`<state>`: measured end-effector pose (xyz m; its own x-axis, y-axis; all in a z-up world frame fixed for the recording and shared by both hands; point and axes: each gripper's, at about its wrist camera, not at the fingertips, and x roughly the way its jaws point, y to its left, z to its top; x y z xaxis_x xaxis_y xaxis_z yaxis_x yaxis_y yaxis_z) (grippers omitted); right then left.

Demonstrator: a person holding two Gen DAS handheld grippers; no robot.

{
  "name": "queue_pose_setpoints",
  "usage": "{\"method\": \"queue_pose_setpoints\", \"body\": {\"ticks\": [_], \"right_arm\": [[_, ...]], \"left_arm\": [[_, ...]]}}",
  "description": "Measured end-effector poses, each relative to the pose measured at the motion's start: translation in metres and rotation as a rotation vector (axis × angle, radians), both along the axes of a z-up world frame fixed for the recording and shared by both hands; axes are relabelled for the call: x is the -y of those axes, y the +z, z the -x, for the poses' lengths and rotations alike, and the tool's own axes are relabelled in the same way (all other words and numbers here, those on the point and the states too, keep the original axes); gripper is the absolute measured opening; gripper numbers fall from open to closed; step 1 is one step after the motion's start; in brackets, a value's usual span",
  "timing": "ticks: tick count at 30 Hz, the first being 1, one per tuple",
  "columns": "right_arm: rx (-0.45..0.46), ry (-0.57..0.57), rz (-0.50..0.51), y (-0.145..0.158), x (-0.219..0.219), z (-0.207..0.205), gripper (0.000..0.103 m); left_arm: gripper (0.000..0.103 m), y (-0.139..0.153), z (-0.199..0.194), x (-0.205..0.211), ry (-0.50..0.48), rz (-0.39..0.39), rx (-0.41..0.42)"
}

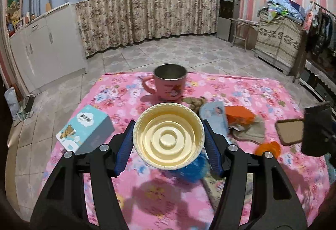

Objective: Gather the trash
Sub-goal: 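Carry lid and cylinder to the blue basket and release both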

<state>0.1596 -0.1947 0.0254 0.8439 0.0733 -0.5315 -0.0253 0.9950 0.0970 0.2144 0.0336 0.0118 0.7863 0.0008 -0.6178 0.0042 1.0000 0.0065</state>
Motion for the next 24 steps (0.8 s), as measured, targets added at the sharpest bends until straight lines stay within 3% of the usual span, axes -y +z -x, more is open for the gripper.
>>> {"method": "queue_pose_setpoints", "body": {"ticks": [5,12,19,24], "right_arm": [[0.042,-0.078,0.002,0.01,0.043,0.052,0.062],[0.06,-0.214,0.076,0.017,0.102,0.114,0.062],[0.066,-0.371,0.065,0.013,0.159,0.149,0.062],[0.054,-0.477,0.047,0.004,0.192,0.162,0.062]], "left_arm": [[0.061,0.006,0.025,0.033,-0.075,-0.02,0.018],[0.061,0.03,0.069,0.111,-0.24,0.072,0.09],[0.061,0.03,0.102,0.201,-0.394,0.038,0.081],[0.061,0.025,0.112,0.248,-0.475,0.065,0.053]]}}
